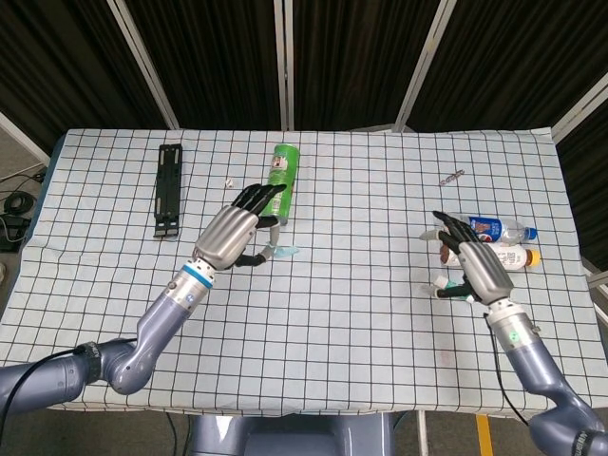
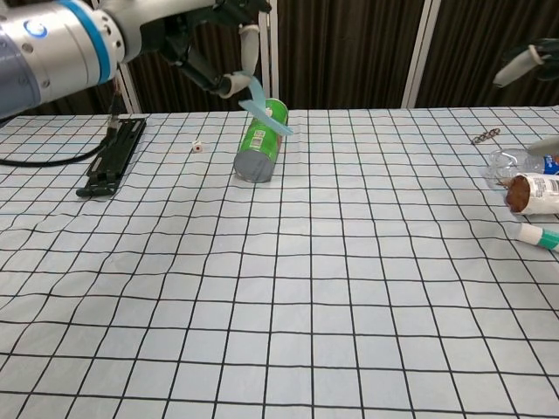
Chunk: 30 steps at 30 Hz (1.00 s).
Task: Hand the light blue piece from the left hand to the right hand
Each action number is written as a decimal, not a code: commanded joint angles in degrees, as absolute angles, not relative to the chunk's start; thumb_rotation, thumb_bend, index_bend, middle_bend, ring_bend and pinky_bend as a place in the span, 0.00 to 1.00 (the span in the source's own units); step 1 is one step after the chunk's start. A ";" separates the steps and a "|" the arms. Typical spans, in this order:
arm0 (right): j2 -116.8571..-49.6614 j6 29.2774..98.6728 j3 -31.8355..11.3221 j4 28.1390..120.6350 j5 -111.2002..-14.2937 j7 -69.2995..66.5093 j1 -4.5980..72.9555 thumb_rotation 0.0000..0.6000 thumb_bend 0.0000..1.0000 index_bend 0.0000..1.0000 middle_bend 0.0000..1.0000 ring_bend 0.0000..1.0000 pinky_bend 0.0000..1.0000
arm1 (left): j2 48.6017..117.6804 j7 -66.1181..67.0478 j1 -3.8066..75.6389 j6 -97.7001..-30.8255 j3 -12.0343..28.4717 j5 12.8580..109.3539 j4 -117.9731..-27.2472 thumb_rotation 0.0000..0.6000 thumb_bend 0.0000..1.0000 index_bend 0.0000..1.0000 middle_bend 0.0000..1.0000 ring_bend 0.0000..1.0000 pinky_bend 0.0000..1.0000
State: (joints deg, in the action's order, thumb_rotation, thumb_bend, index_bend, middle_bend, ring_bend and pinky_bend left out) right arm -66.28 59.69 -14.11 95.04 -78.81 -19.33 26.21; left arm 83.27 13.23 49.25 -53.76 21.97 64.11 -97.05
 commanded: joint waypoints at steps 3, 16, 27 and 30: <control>-70.27 57.08 -17.44 97.07 -73.86 -17.92 30.24 1.00 0.05 0.35 0.06 0.00 0.00 | 82.44 21.17 55.32 -53.81 26.96 51.53 -102.85 1.00 0.68 0.89 0.00 0.00 0.00; -79.53 59.05 -19.87 98.30 -64.40 -9.44 34.89 1.00 0.14 0.44 0.08 0.00 0.00 | 88.60 21.02 61.17 -56.64 27.92 44.17 -99.91 1.00 0.70 0.89 0.00 0.00 0.00; -82.37 62.68 -20.51 98.13 -63.46 -6.99 35.28 1.00 0.15 0.50 0.10 0.00 0.00 | 91.45 20.68 63.32 -58.47 26.99 42.99 -97.82 1.00 0.70 0.90 0.00 0.00 0.00; -82.75 63.33 -20.59 97.78 -63.30 -6.38 35.33 1.00 0.17 0.52 0.10 0.00 0.00 | 92.81 20.15 63.44 -59.98 26.96 42.90 -97.39 1.00 0.70 0.90 0.00 0.00 0.00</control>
State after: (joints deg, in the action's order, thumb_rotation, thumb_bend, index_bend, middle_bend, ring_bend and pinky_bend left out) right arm -82.65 63.25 -20.55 97.87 -63.38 -6.49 35.31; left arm 92.28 20.41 63.34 -59.54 27.02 43.01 -97.61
